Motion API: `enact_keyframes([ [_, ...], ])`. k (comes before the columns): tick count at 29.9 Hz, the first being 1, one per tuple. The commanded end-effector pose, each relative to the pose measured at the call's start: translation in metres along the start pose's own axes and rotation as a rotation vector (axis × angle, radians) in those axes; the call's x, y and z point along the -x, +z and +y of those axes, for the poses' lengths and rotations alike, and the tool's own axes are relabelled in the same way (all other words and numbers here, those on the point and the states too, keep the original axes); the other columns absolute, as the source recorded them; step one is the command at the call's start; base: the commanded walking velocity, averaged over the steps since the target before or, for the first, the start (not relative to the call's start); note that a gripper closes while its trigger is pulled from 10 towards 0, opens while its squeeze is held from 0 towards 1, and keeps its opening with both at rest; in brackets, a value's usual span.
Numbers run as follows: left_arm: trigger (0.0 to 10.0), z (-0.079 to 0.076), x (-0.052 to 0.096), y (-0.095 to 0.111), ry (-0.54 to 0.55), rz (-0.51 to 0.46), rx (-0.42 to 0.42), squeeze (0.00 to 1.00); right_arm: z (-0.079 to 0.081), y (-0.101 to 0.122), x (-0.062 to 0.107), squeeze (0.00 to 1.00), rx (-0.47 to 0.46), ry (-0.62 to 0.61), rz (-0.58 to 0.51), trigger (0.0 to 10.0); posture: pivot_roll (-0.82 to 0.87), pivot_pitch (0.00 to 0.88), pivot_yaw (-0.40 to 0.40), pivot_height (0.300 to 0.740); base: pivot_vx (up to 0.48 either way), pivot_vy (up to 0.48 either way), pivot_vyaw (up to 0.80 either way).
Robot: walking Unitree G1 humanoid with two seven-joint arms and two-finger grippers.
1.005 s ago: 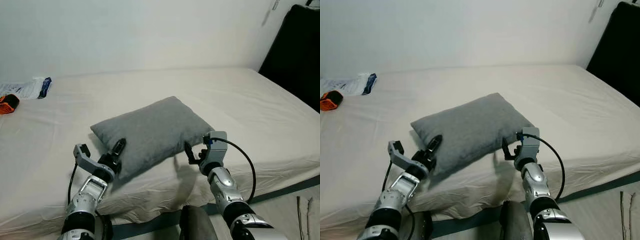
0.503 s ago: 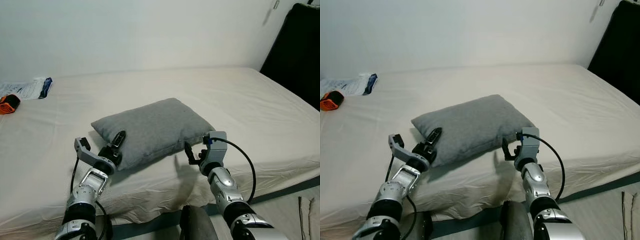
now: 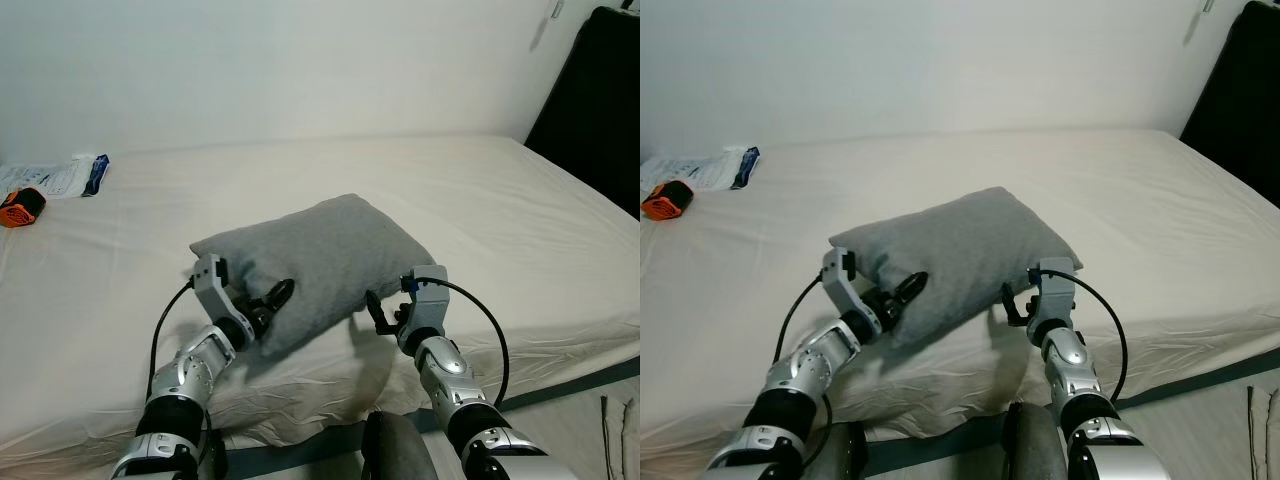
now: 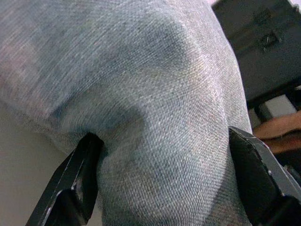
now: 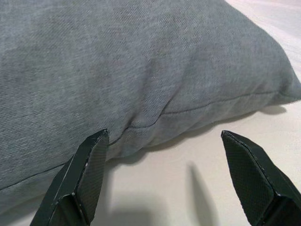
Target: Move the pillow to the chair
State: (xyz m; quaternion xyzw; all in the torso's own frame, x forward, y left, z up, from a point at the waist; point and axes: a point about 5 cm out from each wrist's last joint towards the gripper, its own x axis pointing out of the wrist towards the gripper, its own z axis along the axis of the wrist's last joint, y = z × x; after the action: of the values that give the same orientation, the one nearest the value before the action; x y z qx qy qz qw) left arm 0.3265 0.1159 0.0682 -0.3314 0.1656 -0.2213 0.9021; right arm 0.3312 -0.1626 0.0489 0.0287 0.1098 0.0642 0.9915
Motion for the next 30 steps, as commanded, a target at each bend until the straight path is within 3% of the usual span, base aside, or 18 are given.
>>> enact_keyframes([
  [1,10.0,-0.018,-0.011,-0.005,-0.055,0.038,-0.043,0.00,0.001,0.002,-0.002,0.00,0.000,0.000,0.011,10.0,0.02,0.000,-0.089,0.538,0.000,0.000,0.00],
  [4,10.0,-0.021,-0.015,-0.007,-0.022,0.069,-0.091,0.00,0.001,0.002,-0.003,0.00,0.003,0.000,0.014,10.0,0.02,0.000,-0.091,0.538,0.000,0.000,0.00],
  [5,5.7,-0.018,-0.017,-0.008,0.032,0.080,-0.083,0.00,0.002,0.002,-0.003,0.00,0.004,0.000,0.016,10.0,0.02,0.000,-0.091,0.538,0.000,0.000,0.00],
  [6,5.7,-0.015,-0.018,-0.008,0.070,0.085,-0.073,0.00,0.002,0.002,-0.003,0.00,0.005,-0.001,0.017,10.0,0.02,0.000,-0.091,0.538,0.000,0.000,0.00],
  [7,0.0,-0.012,-0.017,-0.007,0.100,0.075,-0.059,0.00,0.002,0.002,-0.003,0.00,0.006,-0.001,0.018,10.0,0.02,0.000,-0.092,0.538,0.000,0.000,0.00],
  [13,0.0,-0.005,-0.013,-0.008,0.148,0.072,-0.026,0.00,0.002,0.002,-0.003,0.00,0.009,0.002,0.019,10.0,0.02,0.000,-0.092,0.538,0.000,0.000,0.00],
  [16,0.0,0.008,-0.004,-0.013,0.216,0.083,0.001,0.00,0.004,0.003,-0.004,0.00,0.010,0.003,0.017,10.0,0.03,0.000,-0.100,0.538,0.000,0.000,0.00],
  [20,0.0,0.009,-0.001,-0.012,0.213,0.078,0.011,0.00,0.004,0.004,-0.004,0.00,0.012,0.004,0.017,10.0,0.03,0.000,-0.100,0.538,0.000,0.000,0.00],
  [26,0.0,0.005,0.018,-0.010,-0.027,0.196,-0.156,0.00,0.000,0.014,-0.007,0.00,-0.014,-0.019,-0.043,10.0,0.03,0.000,-0.104,0.538,0.000,0.000,0.00],
  [30,0.0,0.023,0.050,0.008,-0.137,0.243,-0.187,0.00,-0.007,0.026,-0.007,0.00,-0.084,-0.062,-0.125,10.0,0.04,0.000,-0.112,0.538,0.000,0.000,0.00],
])
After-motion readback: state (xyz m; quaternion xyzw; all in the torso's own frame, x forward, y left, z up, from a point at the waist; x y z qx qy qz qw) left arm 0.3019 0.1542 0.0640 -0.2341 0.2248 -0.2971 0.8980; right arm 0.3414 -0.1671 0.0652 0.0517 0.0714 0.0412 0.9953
